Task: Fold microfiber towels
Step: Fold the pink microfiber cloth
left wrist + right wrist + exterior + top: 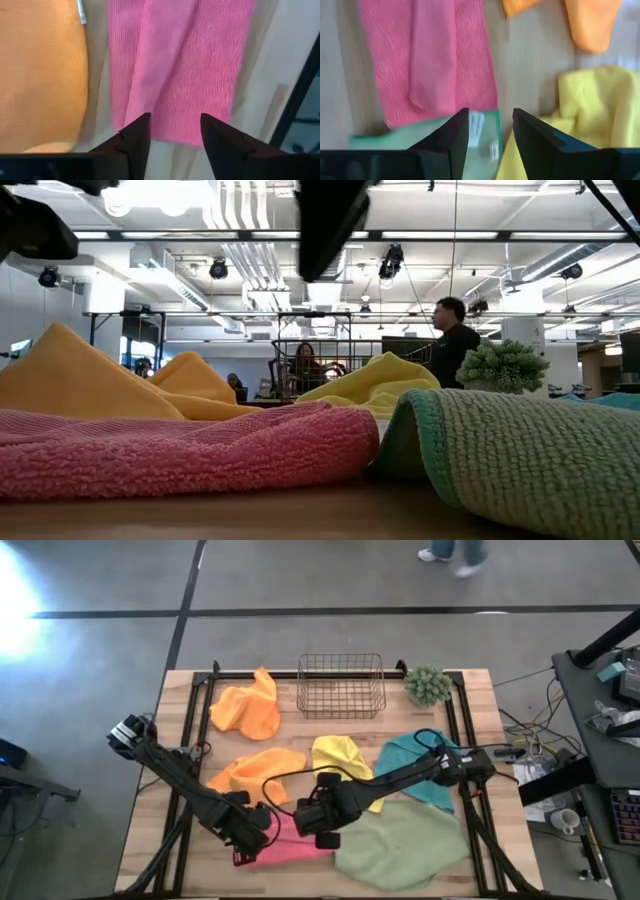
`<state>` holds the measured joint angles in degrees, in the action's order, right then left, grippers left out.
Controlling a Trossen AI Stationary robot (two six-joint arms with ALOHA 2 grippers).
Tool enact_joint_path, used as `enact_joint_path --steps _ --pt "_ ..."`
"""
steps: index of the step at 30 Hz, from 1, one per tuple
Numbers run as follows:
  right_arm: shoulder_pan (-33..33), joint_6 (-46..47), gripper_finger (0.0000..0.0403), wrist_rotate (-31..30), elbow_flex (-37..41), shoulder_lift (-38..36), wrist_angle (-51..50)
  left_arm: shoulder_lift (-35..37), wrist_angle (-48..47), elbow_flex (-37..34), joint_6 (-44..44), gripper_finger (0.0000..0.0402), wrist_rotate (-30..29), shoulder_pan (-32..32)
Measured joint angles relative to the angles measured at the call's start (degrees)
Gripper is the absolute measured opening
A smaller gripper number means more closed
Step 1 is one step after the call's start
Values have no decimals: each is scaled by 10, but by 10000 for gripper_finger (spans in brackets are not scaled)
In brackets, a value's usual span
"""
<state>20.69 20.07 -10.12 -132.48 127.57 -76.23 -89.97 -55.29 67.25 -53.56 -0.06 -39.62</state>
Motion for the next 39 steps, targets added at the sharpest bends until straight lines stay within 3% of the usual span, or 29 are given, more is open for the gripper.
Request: enact_joint_path --steps 6,12,21,30,39 --pt "27 47 133 0 42 -6 -58 0 42 -6 -62 157 -81 -48" --pt "59 106 132 -4 123 -42 -40 -9 106 -25 -94 157 -90 -76" --pt "97 158 132 -4 323 -144 266 -7 158 -92 -208 157 -123 -145" --pt "79 120 132 0 463 -174 488 -19 155 -99 -211 157 -123 -159" --pt "77 -101 132 -2 493 -161 536 -18 125 -124 -211 157 -98 -159"
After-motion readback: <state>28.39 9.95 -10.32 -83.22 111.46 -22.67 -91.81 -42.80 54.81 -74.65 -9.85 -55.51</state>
